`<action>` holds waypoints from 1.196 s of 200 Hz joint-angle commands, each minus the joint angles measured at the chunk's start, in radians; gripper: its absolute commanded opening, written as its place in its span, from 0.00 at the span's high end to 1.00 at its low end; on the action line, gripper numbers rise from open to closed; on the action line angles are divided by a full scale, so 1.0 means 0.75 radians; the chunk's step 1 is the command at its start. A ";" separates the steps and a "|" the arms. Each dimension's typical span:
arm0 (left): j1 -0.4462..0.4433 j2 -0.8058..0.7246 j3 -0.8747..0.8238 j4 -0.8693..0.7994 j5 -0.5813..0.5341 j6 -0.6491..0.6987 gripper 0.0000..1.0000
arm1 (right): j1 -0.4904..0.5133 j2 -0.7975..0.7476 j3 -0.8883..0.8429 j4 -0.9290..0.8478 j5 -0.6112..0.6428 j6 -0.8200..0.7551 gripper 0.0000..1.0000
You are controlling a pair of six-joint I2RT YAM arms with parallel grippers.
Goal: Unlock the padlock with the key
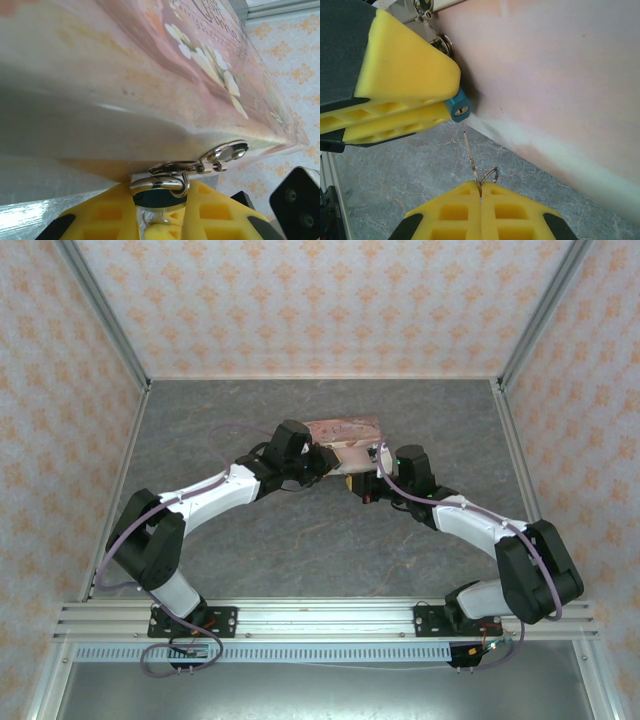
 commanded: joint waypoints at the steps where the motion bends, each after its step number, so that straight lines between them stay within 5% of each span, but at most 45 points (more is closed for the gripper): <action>1: 0.010 -0.019 0.057 0.076 0.017 0.032 0.95 | 0.010 0.004 0.047 0.034 -0.007 -0.019 1.00; 239: 0.010 -0.020 0.045 0.058 0.066 0.042 0.96 | 0.010 0.044 0.069 0.139 -0.021 0.008 1.00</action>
